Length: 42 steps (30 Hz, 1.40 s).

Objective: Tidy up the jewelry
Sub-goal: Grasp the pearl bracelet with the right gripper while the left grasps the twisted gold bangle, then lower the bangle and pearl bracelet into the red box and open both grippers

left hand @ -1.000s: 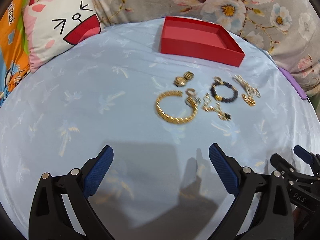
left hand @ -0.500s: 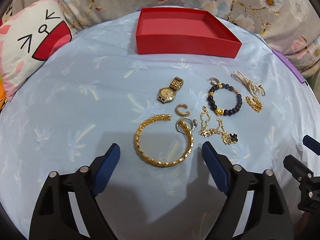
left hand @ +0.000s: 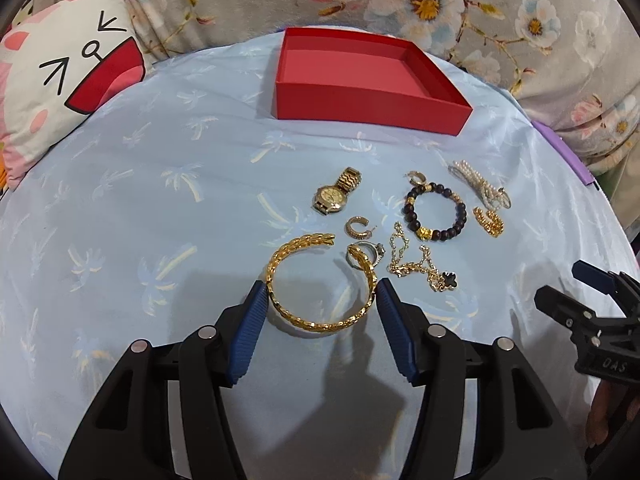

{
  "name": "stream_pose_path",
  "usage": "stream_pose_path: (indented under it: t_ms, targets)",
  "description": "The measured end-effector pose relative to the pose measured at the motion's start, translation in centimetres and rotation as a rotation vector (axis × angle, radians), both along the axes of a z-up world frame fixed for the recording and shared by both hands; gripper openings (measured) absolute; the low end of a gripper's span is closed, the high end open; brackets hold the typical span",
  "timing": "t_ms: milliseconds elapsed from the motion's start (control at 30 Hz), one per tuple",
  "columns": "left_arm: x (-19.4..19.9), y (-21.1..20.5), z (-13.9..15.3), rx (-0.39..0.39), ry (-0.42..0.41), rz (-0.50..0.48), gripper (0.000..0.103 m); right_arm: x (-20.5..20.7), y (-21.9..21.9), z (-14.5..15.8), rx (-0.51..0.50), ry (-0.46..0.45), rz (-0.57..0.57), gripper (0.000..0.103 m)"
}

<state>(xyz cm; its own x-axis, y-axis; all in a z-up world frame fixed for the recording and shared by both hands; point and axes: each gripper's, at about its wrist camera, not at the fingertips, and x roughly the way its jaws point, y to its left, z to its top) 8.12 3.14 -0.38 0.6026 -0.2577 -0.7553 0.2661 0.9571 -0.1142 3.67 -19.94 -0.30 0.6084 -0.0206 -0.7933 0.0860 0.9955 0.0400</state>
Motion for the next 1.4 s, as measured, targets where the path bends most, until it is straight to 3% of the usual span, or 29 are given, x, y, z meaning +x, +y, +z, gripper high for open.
stream_pose_path:
  t_ms: [200, 400, 667, 733, 800, 1133, 1400]
  targets:
    - [-0.4, 1.6, 2.2, -0.034, -0.045, 0.024, 0.054, 3.9, -0.7, 1.9, 0.011, -0.028, 0.078, 0.088]
    - [0.4, 2.1, 3.4, -0.017, -0.078, 0.039, 0.054, 9.0, -0.8, 1.3, -0.008, 0.005, 0.116, 0.065]
    - [1.9, 1.9, 3.5, 0.001, -0.075, 0.036, 0.055, 12.0, -0.5, -0.3, -0.072, 0.037, 0.138, 0.037]
    - [2.5, 1.9, 3.4, -0.006, -0.064, 0.034, 0.055, 12.4, -0.7, -0.4, -0.064, 0.042, 0.141, 0.021]
    - [3.0, 1.9, 3.3, -0.019, -0.050, 0.027, 0.055, 12.7, -1.0, -0.7, -0.027, 0.062, 0.152, 0.013]
    - [6.3, 1.1, 4.5, -0.038, -0.061, 0.009, 0.054, 12.7, -1.3, 1.3, 0.023, 0.014, 0.178, 0.012]
    - [10.7, -0.9, 9.1, -0.066, -0.144, -0.021, 0.054, 16.2, -2.9, 8.8, 0.087, -0.117, 0.189, 0.012]
